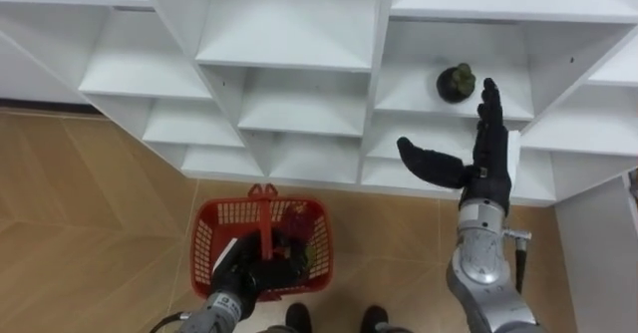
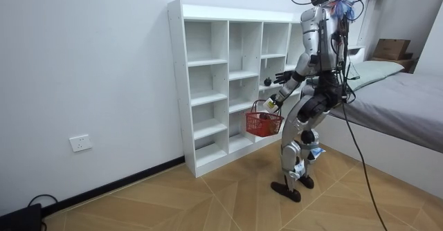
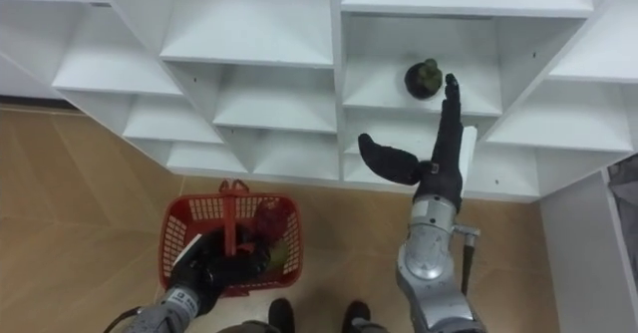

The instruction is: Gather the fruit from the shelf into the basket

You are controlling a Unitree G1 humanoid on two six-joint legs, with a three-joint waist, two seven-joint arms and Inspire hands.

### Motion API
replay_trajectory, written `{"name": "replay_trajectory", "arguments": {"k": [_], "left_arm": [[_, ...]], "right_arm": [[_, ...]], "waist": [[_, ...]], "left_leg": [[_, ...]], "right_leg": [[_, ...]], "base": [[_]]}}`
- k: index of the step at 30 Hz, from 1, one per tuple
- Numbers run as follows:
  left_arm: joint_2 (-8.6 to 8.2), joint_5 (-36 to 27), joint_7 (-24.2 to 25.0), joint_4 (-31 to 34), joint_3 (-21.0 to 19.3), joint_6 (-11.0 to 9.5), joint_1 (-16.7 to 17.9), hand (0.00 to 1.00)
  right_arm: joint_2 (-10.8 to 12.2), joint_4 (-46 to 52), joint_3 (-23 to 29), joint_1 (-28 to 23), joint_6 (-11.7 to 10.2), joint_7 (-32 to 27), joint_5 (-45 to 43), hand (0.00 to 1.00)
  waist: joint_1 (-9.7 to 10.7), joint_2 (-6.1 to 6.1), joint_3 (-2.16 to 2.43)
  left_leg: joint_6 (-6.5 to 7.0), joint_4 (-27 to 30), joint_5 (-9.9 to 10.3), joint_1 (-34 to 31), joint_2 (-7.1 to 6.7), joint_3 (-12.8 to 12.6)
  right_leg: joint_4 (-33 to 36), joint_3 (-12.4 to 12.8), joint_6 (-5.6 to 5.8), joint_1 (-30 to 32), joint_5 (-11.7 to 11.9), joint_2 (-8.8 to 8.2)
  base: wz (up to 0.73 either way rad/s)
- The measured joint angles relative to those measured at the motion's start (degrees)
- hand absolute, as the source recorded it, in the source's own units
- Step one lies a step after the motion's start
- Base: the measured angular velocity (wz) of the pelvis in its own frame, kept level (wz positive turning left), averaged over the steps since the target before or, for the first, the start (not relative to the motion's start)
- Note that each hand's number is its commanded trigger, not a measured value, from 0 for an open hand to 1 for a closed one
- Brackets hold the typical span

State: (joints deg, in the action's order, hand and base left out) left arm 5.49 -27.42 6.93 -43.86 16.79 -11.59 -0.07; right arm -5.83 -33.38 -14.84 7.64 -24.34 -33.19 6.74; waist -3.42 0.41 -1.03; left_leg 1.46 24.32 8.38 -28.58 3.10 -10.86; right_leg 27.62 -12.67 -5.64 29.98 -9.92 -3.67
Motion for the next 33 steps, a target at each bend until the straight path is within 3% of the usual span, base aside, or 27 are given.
{"name": "replay_trajectory", "arguments": {"k": [24,27,30,33], "left_arm": [[-0.37,0.2,0.0,-0.1,-1.0,-0.5,-0.2,1.00],[-0.39,0.1,-0.1,-0.1,-1.0,-0.5,-0.6,1.00],[-0.35,0.1,-0.2,-0.1,-1.0,-0.5,-1.2,1.00],[-0.29,0.1,-0.4,-0.6,-0.9,-0.5,-1.7,1.00]], "right_arm": [[-1.0,0.4,2.7,1.1,-2.3,-10.1,-5.1,0.00],[-1.3,-0.1,2.9,1.8,-2.3,-10.7,-5.1,0.00],[-1.3,-2.1,4.2,4.0,-2.3,-10.9,-5.1,0.00],[-1.3,-2.2,4.8,5.1,-2.3,-10.9,-5.1,0.00]], "waist": [[-0.1,-0.11,-0.11],[0.1,-0.26,-0.28],[0.0,-0.65,-0.86],[0.0,-0.76,-0.99]], "left_leg": [[-0.12,0.1,0.1,-0.2,0.16,0.1],[-0.16,0.3,0.1,-0.6,0.19,0.1],[-0.16,0.4,0.1,-1.0,0.25,0.1],[-0.16,0.8,0.1,-1.9,0.29,0.3]], "right_leg": [[-0.1,-0.1,-0.13,0.2,0.0,0.19],[0.1,-0.1,-0.14,0.4,0.0,0.20],[0.2,-0.2,-0.15,0.8,0.0,0.20],[0.2,-0.5,-0.19,1.3,0.0,0.20]], "base": [[0.00],[0.00],[0.00],[0.04]]}}
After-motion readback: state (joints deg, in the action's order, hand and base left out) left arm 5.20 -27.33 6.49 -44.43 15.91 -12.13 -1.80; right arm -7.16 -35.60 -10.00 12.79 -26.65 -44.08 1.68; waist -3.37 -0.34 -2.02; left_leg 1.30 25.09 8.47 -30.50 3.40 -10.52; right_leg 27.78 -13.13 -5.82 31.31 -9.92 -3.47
